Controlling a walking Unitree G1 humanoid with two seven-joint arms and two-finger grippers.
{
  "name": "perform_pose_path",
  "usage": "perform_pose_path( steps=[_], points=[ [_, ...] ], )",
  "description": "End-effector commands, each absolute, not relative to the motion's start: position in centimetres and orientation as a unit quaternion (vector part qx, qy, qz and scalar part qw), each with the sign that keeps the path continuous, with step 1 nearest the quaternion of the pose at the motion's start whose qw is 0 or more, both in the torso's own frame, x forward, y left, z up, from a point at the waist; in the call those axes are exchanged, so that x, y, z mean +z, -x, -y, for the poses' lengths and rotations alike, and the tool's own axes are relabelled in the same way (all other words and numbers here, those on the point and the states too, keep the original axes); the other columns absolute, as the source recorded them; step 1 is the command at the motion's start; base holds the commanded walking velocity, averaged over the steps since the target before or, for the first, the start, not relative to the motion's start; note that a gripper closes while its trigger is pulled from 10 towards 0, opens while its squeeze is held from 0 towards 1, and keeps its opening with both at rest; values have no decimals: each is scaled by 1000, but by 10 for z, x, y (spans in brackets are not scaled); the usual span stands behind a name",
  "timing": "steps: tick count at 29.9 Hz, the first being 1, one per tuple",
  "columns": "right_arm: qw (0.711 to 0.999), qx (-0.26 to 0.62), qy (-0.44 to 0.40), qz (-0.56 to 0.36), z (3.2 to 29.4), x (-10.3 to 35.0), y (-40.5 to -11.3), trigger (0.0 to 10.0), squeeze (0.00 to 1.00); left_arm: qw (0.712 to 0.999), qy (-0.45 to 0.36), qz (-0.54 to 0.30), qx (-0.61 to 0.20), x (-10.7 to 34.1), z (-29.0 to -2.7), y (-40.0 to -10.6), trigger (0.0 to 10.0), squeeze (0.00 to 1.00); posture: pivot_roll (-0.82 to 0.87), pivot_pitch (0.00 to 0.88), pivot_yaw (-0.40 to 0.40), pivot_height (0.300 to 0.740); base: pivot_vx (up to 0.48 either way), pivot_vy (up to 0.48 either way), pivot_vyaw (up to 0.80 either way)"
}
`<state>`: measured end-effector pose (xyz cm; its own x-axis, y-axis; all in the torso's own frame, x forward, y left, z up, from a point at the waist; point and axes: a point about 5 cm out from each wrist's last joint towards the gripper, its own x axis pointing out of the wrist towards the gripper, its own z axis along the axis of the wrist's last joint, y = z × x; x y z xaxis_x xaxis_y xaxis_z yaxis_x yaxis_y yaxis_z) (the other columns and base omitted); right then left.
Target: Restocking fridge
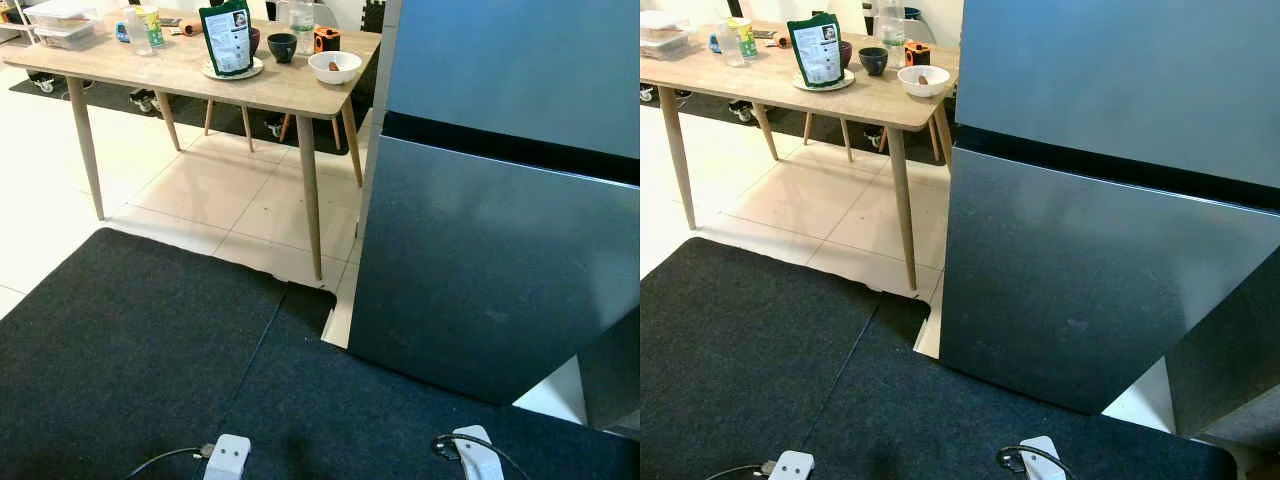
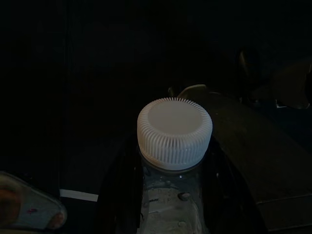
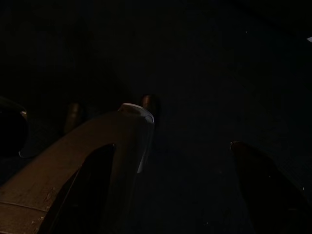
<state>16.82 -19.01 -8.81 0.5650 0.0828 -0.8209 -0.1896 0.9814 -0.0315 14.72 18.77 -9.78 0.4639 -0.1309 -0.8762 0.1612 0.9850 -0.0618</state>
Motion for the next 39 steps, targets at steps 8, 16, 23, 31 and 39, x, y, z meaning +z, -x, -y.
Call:
perform_pose_path(
  steps=[8,16,23,31,39],
  points=[
    [876,72,59,-474,193,-92,-159,10000,0,847,-2,-522,-96,-102,-178,-139,10000,0,-94,117,-19,740,0,0,0],
    [876,71,59,-474,193,-92,-159,10000,0,847,-2,-522,-96,-102,-178,-139,10000,0,-94,117,-19,740,0,0,0],
    [875,72,59,-474,193,-92,-159,10000,0,847,-1,-523,-96,-102,-178,-139,10000,0,-95,117,-19,740,0,0,0],
    [876,72,61,-474,193,-92,-159,10000,0,847,-3,-522,-97,-102,-178,-140,10000,0,-95,117,-19,740,0,0,0],
    [875,74,63,-474,194,-92,-159,10000,0,847,-6,-522,-97,-101,-180,-140,10000,0,-94,112,-21,740,0,0,0]
  ],
)
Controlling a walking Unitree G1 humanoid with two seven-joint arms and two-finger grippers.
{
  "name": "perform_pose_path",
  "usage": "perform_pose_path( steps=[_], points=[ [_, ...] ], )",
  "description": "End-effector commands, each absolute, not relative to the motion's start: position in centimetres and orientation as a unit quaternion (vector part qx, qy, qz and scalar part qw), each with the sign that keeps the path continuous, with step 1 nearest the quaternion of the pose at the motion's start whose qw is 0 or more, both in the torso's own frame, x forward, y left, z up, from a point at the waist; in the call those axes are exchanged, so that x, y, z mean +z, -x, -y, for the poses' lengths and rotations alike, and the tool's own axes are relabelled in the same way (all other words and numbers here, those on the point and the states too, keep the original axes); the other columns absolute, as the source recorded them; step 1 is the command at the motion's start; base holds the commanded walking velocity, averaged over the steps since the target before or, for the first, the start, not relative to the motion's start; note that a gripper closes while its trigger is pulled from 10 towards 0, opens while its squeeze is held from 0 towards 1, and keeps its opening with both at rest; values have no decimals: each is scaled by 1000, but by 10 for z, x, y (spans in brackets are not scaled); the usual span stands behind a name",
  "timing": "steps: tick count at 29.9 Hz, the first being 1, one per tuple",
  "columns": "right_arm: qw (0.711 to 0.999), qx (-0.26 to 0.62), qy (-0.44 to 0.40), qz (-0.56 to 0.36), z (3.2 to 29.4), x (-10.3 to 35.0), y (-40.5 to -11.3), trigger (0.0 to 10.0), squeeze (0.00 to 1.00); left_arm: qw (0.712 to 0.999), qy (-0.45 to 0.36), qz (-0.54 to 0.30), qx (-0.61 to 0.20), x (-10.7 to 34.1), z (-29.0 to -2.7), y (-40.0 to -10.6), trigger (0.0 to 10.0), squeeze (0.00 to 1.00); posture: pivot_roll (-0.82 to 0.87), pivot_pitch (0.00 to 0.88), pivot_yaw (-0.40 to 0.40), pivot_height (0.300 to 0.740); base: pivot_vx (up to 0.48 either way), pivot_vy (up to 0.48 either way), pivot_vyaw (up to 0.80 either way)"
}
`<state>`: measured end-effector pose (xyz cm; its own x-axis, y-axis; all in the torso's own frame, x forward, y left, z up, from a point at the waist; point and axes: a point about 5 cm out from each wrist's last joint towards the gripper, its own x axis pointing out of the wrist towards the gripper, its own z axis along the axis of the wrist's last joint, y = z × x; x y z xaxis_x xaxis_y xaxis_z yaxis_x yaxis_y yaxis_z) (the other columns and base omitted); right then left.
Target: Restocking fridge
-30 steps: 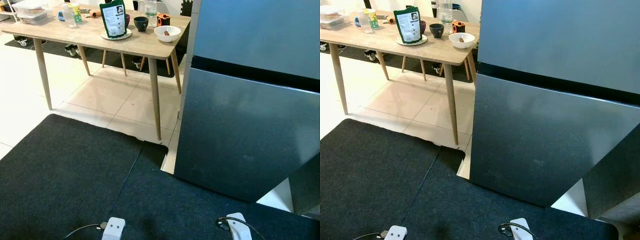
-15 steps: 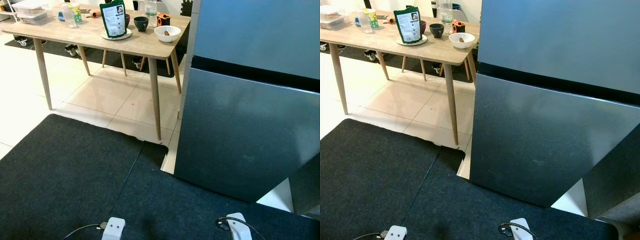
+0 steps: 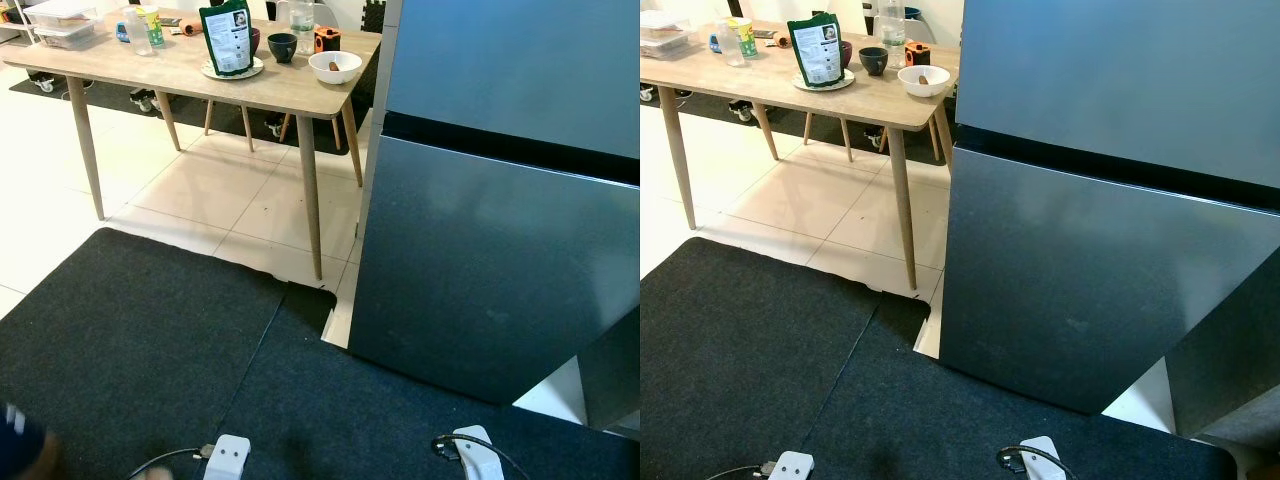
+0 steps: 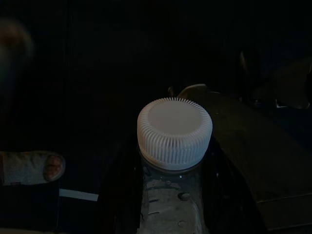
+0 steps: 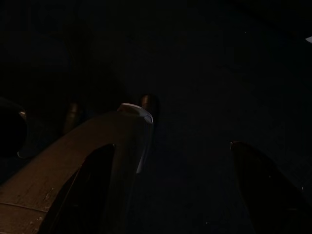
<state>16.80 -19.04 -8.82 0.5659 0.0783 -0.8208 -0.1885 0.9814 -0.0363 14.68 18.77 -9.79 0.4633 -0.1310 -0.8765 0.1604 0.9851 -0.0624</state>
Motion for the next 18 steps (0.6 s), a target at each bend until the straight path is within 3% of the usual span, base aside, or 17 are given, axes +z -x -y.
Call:
perform_pose_path(
  steps=[1,18],
  points=[
    [875,74,63,-474,194,-92,-159,10000,0,847,-6,-522,-97,-101,-180,-140,10000,0,-94,112,-21,740,0,0,0],
    [876,89,59,-470,192,-91,-160,10000,0,847,-4,-522,-98,-101,-179,-140,10000,0,-95,112,-19,740,0,0,0]
  ],
)
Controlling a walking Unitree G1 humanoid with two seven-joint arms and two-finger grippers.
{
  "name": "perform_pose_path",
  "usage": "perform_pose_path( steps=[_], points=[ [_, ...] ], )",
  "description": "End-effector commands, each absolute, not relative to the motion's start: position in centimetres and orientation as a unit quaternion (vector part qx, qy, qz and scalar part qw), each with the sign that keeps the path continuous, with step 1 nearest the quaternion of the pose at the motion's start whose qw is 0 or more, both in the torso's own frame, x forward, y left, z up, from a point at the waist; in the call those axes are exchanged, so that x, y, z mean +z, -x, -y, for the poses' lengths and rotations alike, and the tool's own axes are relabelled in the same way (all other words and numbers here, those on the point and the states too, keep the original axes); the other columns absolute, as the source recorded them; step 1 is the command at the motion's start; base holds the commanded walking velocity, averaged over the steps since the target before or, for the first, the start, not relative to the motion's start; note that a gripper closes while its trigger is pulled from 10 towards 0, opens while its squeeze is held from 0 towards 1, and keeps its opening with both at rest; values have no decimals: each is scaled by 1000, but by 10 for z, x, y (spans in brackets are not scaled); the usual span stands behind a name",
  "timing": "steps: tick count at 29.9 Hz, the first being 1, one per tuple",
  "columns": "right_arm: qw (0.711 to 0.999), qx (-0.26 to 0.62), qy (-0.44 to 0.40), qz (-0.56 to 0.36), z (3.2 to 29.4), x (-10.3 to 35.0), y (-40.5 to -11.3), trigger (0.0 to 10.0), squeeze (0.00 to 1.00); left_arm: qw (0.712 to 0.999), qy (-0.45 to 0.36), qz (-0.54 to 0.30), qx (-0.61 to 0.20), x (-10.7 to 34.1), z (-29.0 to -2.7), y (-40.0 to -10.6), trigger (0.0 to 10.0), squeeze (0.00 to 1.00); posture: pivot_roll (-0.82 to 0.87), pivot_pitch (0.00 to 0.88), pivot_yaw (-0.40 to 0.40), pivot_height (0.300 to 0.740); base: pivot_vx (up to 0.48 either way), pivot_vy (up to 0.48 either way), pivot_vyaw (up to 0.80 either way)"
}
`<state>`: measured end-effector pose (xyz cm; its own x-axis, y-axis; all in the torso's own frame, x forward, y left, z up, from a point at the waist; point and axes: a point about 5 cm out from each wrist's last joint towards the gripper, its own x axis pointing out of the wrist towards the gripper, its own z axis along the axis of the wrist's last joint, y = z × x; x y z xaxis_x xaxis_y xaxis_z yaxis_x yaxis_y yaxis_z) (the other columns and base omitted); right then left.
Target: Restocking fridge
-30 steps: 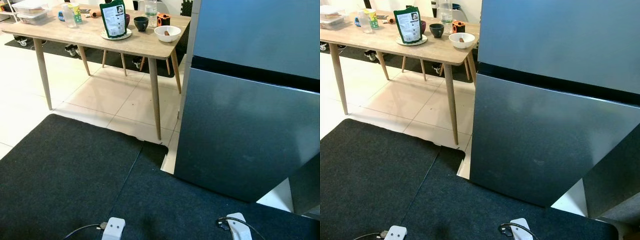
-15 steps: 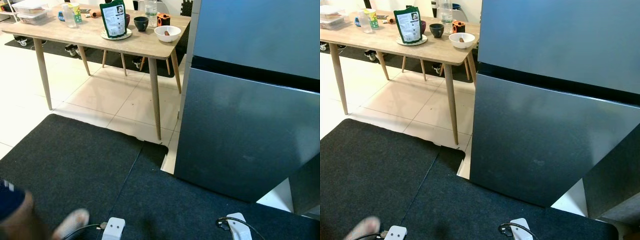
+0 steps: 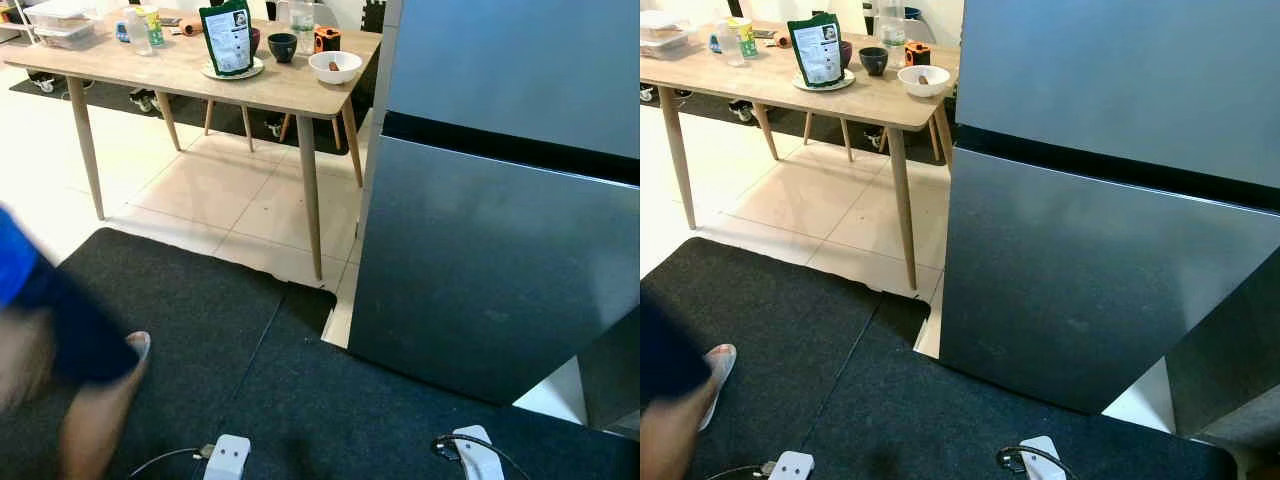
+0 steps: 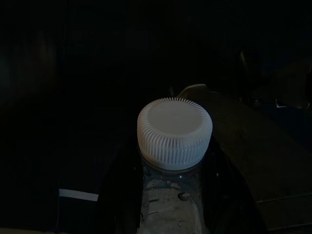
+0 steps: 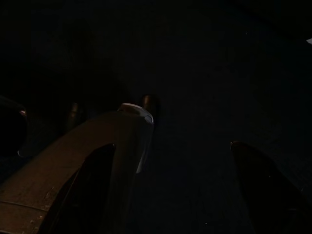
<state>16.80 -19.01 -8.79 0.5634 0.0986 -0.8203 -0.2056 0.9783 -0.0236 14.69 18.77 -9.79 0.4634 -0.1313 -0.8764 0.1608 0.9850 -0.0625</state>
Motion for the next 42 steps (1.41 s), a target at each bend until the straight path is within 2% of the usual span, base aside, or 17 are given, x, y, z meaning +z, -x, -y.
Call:
perform_pose_path(
  steps=[1,8,42],
  points=[
    [876,90,59,-470,192,-91,-160,10000,0,847,-4,-522,-98,-101,-178,-140,10000,0,-95,112,-19,740,0,0,0],
    [876,97,57,-469,189,-91,-159,10000,0,847,-3,-523,-98,-102,-178,-139,10000,0,-94,107,-20,740,0,0,319],
    [875,106,51,-470,188,-92,-158,10000,0,846,-7,-524,-95,-102,-176,-139,10000,0,-94,114,-22,740,0,0,789]
  ],
)
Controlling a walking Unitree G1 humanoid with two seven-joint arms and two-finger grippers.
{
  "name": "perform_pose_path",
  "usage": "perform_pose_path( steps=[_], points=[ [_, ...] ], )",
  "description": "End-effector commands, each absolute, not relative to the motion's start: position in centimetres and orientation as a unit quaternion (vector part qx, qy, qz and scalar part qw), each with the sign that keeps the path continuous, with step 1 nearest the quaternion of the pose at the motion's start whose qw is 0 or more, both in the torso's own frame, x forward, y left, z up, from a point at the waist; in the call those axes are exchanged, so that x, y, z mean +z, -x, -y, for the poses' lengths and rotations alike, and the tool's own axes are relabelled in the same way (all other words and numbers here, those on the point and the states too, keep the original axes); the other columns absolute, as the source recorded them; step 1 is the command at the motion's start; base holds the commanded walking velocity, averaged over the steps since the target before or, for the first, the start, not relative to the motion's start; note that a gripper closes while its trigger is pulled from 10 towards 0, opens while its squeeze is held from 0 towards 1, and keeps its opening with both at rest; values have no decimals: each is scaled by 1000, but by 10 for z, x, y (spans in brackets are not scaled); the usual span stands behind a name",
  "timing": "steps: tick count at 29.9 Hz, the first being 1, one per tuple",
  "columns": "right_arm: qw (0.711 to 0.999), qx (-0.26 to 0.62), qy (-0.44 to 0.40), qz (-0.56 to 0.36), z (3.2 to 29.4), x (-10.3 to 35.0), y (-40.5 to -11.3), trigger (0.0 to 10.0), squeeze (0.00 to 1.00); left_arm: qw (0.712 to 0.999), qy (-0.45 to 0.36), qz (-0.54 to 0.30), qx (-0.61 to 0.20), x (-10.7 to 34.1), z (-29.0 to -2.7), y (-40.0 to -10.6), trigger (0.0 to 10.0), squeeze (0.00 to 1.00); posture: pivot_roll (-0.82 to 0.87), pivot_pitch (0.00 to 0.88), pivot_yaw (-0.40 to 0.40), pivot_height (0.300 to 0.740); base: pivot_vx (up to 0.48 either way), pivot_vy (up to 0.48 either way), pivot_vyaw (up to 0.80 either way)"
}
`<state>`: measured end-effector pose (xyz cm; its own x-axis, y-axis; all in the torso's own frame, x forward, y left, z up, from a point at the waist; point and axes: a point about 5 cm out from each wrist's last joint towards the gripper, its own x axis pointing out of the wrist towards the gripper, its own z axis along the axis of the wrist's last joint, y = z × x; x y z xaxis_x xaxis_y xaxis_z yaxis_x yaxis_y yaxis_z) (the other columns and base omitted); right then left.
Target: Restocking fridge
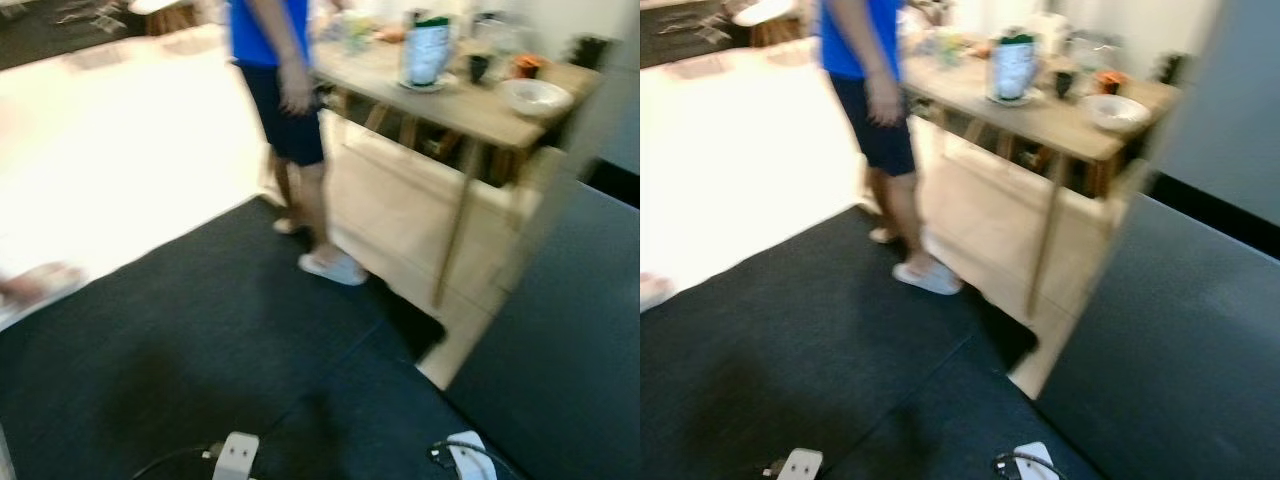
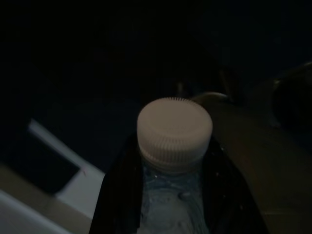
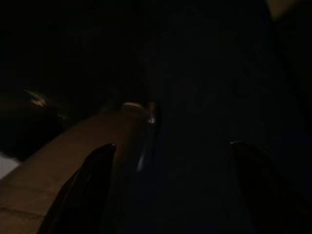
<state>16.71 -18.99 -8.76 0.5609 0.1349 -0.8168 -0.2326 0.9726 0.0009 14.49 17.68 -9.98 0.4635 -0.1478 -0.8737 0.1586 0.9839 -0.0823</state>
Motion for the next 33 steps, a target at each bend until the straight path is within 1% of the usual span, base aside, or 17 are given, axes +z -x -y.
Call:
perform_pose_path(
  steps=[1,12,19,33],
  points=[
    [875,106,50,-470,188,-92,-158,10000,0,846,-7,-524,-95,-102,-176,-139,10000,0,-94,114,-22,740,0,0,788],
    [876,108,47,-468,186,-92,-158,10000,0,847,-6,-524,-90,-102,-177,-138,10000,0,-95,117,-20,740,0,0,778],
    [874,96,49,-473,188,-93,-157,10000,0,847,0,-523,-93,-102,-178,-139,10000,0,-96,116,-21,740,0,0,0],
    [873,100,53,-475,189,-93,-156,10000,0,844,-5,-528,-94,-102,-181,-137,10000,0,-97,111,-19,740,323,0,0]
  ],
)
